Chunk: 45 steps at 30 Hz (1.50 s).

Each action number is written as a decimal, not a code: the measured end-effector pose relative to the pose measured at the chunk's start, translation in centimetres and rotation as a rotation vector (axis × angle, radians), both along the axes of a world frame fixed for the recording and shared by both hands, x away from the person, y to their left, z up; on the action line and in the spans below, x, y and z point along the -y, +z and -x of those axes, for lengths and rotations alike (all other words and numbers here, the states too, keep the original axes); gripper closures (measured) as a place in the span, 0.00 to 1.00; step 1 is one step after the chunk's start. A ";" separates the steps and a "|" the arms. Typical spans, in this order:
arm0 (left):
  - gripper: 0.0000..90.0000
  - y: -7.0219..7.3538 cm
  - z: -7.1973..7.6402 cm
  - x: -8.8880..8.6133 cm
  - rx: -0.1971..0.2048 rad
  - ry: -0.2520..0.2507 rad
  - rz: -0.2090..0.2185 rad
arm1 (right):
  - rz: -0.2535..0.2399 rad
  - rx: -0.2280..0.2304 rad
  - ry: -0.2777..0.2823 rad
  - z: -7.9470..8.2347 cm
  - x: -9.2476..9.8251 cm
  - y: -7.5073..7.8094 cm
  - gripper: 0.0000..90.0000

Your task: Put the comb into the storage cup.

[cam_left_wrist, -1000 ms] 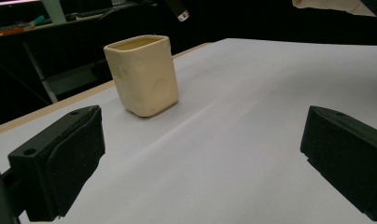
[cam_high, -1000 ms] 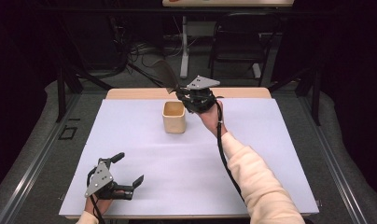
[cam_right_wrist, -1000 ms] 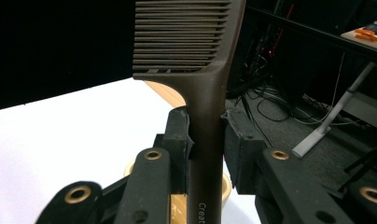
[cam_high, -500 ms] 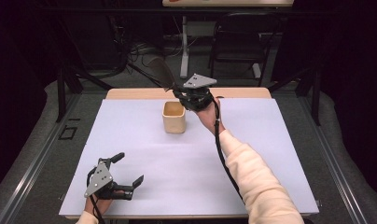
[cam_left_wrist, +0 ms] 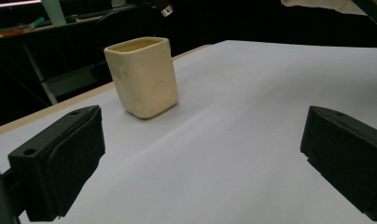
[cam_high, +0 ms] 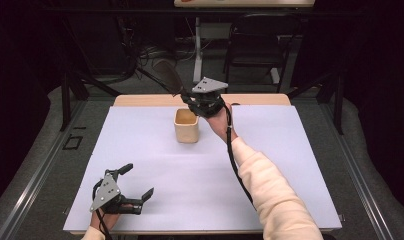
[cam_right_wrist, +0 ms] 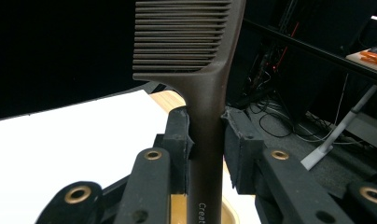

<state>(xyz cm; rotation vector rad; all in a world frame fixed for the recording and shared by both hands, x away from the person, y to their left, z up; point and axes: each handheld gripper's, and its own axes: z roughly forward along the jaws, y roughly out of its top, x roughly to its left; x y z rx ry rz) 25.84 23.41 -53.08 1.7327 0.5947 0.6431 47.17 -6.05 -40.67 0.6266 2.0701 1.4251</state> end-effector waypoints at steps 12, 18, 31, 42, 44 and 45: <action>0.00 0.0 0.1 0.0 0.001 -0.002 -0.001 | -0.002 0.000 0.009 -0.3 -0.7 0.0 0.80; 0.00 0.0 0.0 0.0 0.001 -0.002 -0.001 | -0.006 0.010 0.016 -0.6 -1.1 0.2 0.80; 0.00 0.0 0.1 -0.1 0.003 -0.001 -0.003 | -0.008 0.013 0.019 -1.0 -2.0 0.5 0.80; 0.00 0.0 0.1 -0.1 0.001 0.000 0.000 | -0.008 0.008 0.031 -1.4 -2.7 0.3 0.80; 0.00 0.0 0.1 -0.1 0.002 0.000 0.000 | -0.004 0.006 0.031 -1.5 -2.9 0.2 0.80; 0.00 0.0 0.1 -0.1 0.003 -0.001 0.000 | -0.007 0.005 0.032 -1.5 -2.9 0.2 0.81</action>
